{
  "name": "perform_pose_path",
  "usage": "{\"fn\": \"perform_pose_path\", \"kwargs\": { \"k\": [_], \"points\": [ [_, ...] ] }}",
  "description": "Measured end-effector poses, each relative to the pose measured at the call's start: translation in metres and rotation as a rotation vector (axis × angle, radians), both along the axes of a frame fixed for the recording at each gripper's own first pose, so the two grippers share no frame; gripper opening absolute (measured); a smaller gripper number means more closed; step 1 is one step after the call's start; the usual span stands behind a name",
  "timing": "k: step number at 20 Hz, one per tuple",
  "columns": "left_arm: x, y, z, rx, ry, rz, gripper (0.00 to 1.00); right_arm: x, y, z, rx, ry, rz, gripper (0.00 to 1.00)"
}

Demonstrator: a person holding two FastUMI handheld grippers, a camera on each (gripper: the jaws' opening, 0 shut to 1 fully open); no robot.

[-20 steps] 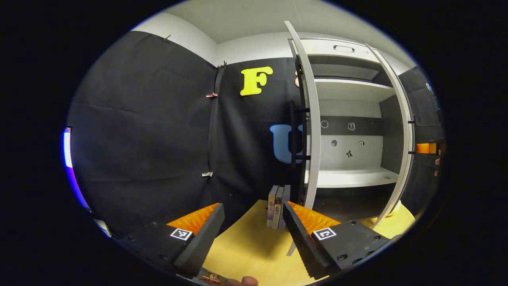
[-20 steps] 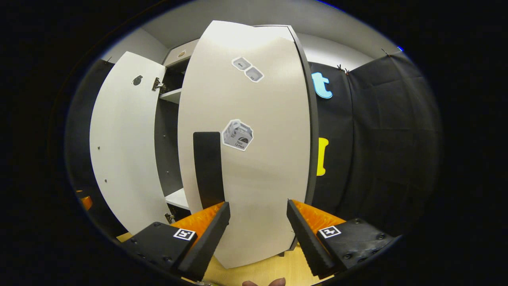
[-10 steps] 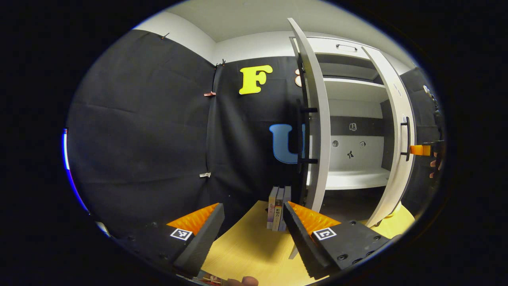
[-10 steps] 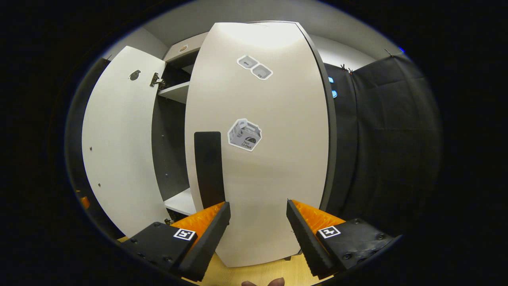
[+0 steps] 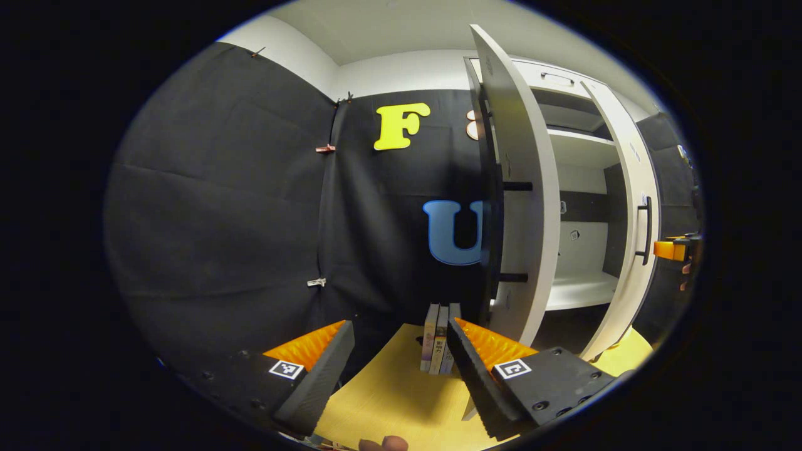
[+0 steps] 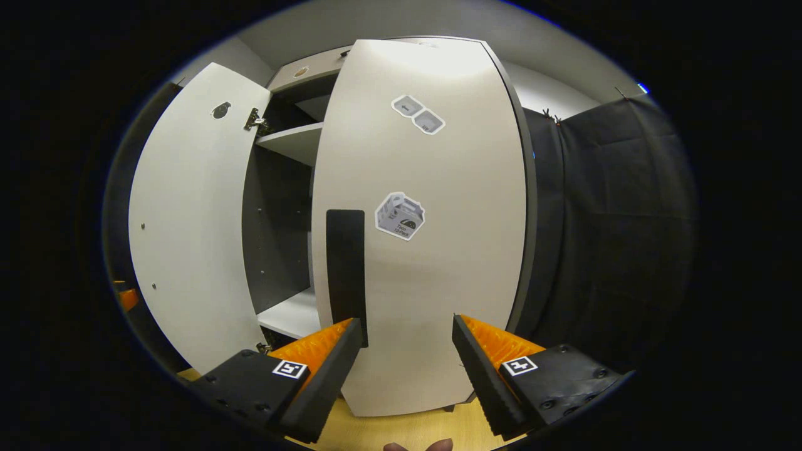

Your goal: Grasp the bottle in the cabinet with the left hand and place it on the coaster, then close the right door with the right hand and the left door with the left hand.

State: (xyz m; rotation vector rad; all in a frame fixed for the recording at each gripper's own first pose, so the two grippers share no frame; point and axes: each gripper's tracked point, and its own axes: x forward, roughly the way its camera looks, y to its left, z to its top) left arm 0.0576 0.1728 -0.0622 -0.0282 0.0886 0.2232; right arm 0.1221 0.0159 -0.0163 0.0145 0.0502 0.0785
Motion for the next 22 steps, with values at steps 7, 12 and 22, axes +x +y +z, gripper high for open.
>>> {"fn": "perform_pose_path", "kwargs": {
  "k": [7,12,22],
  "points": [
    [0.049,0.001,0.033,-0.001,-0.046,-0.064,0.95,-0.044,-0.010,0.012,-0.134,-0.049,-0.043,0.97],
    [0.060,-0.008,0.062,0.024,-0.097,-0.094,0.92,-0.061,-0.013,0.007,-0.111,-0.029,-0.059,0.98],
    [0.057,-0.057,0.066,0.002,-0.096,-0.181,0.92,-0.086,-0.036,0.001,-0.074,-0.011,-0.098,0.98]
  ]
}}
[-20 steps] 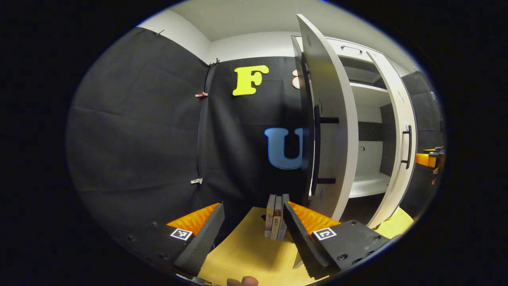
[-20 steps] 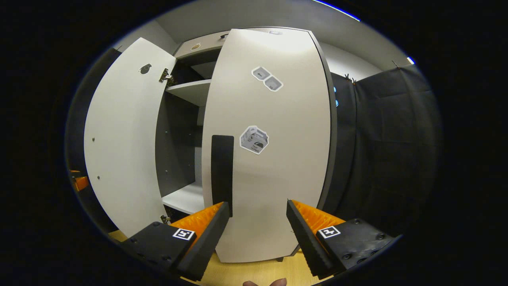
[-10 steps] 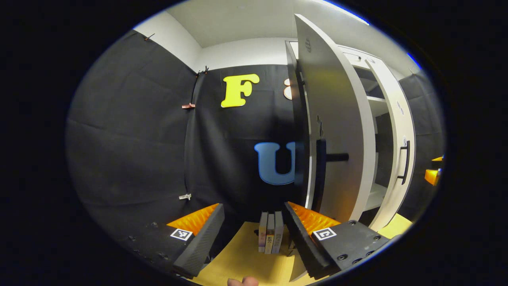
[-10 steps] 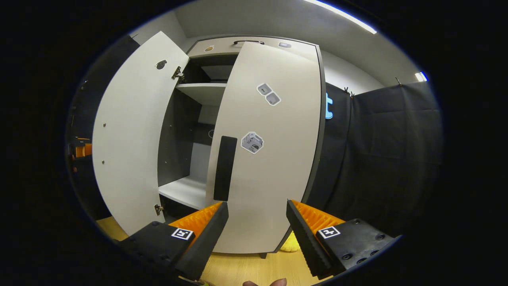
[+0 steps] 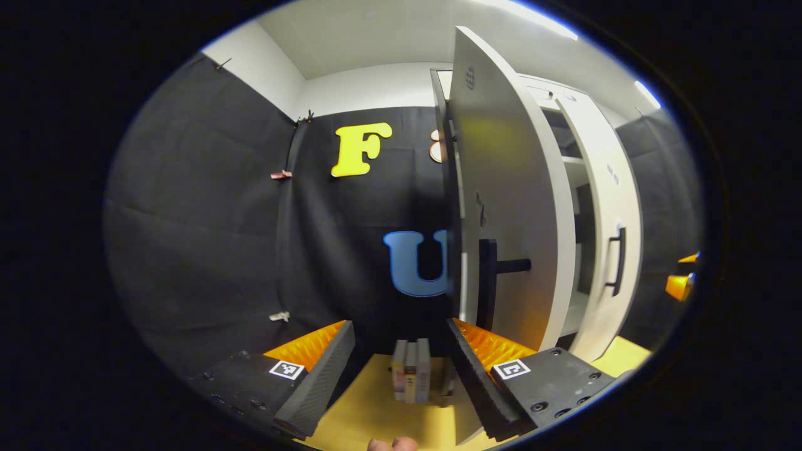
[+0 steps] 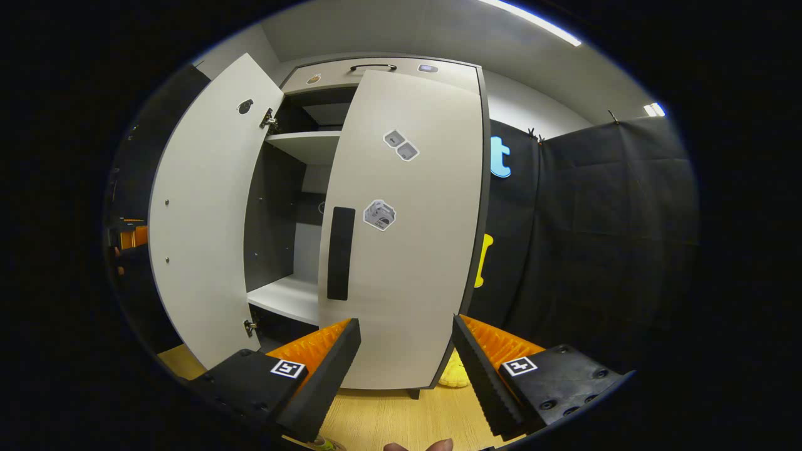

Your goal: Grasp the bottle in the cabinet with the left hand and place it on the coaster, then close the right door with the right hand and the left door with the left hand.

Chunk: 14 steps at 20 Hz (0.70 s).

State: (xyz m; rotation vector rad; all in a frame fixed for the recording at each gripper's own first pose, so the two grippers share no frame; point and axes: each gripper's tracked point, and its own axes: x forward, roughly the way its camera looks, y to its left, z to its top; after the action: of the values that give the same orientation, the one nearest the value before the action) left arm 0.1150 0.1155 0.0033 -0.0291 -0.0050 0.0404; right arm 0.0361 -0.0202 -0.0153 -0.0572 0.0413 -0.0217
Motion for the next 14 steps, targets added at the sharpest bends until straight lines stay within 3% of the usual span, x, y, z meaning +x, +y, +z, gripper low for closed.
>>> {"fn": "perform_pose_path", "kwargs": {
  "k": [4,5,7,14],
  "points": [
    [0.001,-0.045,0.006,0.037,0.001,-0.049,0.94,-0.010,-0.018,0.007,0.005,-0.018,-0.020,0.98],
    [0.002,-0.055,0.006,0.036,0.000,-0.061,0.90,-0.011,-0.022,0.007,0.007,-0.015,-0.021,0.98],
    [0.007,-0.076,0.004,0.010,0.008,-0.086,0.94,-0.012,-0.032,0.004,-0.002,-0.004,-0.019,0.98],
    [0.033,-0.138,0.003,-0.049,0.020,-0.139,0.92,-0.002,-0.063,0.001,0.009,0.009,-0.012,0.98]
  ]
}}
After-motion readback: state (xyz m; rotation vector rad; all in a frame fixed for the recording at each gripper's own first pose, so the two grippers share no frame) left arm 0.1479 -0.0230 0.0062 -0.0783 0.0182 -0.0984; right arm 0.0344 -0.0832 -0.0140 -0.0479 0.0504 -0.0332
